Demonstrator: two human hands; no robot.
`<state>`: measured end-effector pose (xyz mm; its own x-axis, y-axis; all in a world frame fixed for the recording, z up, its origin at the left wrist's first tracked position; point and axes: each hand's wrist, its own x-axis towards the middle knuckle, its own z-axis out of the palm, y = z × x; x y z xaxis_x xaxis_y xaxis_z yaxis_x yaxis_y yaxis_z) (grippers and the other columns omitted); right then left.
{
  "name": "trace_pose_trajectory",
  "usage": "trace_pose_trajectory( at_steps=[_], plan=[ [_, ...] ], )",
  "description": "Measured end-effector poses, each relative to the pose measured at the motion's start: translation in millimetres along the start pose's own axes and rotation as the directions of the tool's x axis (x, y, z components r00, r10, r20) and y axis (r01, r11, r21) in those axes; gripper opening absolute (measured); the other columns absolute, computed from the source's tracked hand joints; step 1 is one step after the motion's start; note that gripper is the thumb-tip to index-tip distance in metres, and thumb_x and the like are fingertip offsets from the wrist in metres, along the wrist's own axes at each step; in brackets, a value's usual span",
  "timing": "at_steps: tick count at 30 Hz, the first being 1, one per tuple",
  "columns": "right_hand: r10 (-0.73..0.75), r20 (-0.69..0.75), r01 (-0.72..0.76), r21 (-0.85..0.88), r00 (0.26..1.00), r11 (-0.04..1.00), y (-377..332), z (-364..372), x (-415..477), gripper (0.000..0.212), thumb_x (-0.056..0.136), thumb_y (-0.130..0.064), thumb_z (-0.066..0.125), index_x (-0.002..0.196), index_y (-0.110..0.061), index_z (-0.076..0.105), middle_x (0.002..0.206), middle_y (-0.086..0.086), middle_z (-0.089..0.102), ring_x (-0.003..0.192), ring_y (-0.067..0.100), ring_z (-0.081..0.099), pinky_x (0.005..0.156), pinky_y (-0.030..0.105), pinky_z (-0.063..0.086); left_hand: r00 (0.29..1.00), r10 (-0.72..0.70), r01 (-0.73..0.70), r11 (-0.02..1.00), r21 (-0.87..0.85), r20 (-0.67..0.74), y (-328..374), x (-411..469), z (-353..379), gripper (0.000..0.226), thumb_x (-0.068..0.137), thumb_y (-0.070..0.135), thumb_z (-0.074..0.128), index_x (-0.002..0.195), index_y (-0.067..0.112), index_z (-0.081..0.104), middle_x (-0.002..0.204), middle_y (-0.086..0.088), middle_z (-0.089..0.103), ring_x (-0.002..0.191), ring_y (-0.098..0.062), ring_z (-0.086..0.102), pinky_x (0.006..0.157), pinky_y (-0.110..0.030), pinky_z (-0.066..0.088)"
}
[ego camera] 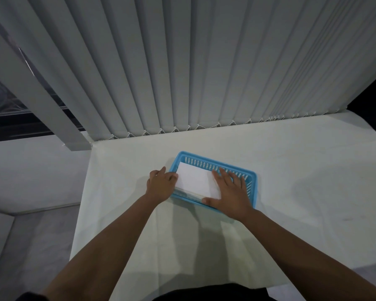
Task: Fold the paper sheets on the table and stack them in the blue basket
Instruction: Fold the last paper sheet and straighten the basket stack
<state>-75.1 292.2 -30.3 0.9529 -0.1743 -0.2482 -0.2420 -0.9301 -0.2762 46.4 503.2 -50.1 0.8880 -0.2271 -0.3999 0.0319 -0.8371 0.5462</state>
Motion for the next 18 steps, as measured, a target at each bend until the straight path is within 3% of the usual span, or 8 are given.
trace_pose_trajectory(
  at_steps=[3, 5, 8, 13, 18],
  plan=[
    [-0.051, 0.007, 0.052, -0.091, 0.999, 0.994, 0, 7, -3, 0.093, 0.073, -0.081, -0.003, 0.152, -0.033, -0.003, 0.163, -0.002, -0.009, 0.149, 0.027, -0.009, 0.118, 0.053, -0.01, 0.999, 0.025, -0.029, 0.992, 0.126, 0.028, 9, -5, -2, 0.045, 0.098, 0.044, 0.031, 0.137, 0.027, 0.047, 0.152, -0.001, 0.032, 0.143, -0.029, 0.019, 0.117, -0.048, 0.021],
    [-0.072, 0.01, 0.073, -0.141, 0.997, 0.987, 0, 12, -6, 0.094, 0.07, -0.076, -0.018, 0.152, -0.032, -0.005, 0.163, 0.0, -0.01, 0.149, 0.028, -0.01, 0.117, 0.054, -0.01, 0.994, 0.102, -0.108, 0.965, 0.238, 0.036, 12, -6, 0, 0.046, 0.098, 0.045, 0.03, 0.136, 0.024, 0.047, 0.147, -0.001, 0.038, 0.141, -0.031, 0.024, 0.114, -0.045, 0.027],
    [-0.066, 0.009, 0.066, -0.144, 0.998, 0.987, 0, 18, -7, 0.094, 0.07, -0.073, -0.022, 0.152, -0.031, -0.006, 0.163, 0.001, -0.01, 0.149, 0.029, -0.01, 0.116, 0.053, -0.01, 0.987, 0.161, -0.155, 0.942, 0.298, 0.004, 3, -5, 6, 0.054, 0.096, 0.046, 0.016, 0.13, 0.021, 0.049, 0.136, 0.0, 0.047, 0.129, -0.03, 0.036, 0.104, -0.038, 0.037],
    [-0.077, -0.002, 0.076, -0.159, 0.997, 0.984, 1, 21, -7, 0.088, 0.076, -0.072, -0.014, 0.152, -0.03, -0.003, 0.163, 0.003, -0.007, 0.149, 0.03, -0.005, 0.114, 0.051, -0.012, 0.961, 0.246, -0.211, 0.95, 0.23, -0.13, -1, -10, 13, 0.038, 0.099, 0.033, 0.037, 0.132, 0.019, 0.049, 0.137, 0.001, 0.052, 0.124, -0.029, 0.04, 0.099, -0.042, 0.043],
    [-0.014, -0.031, 0.012, -0.062, 0.999, 0.998, 1, 15, -11, 0.084, 0.077, -0.073, -0.006, 0.152, -0.033, -0.006, 0.162, 0.0, -0.012, 0.149, 0.026, -0.011, 0.116, 0.046, -0.014, 0.962, 0.192, -0.198, 0.98, -0.016, -0.194, 4, -13, 13, 0.044, 0.099, 0.032, 0.04, 0.141, 0.02, 0.04, 0.144, -0.001, 0.047, 0.13, -0.026, 0.037, 0.107, -0.042, 0.037]
  ],
)
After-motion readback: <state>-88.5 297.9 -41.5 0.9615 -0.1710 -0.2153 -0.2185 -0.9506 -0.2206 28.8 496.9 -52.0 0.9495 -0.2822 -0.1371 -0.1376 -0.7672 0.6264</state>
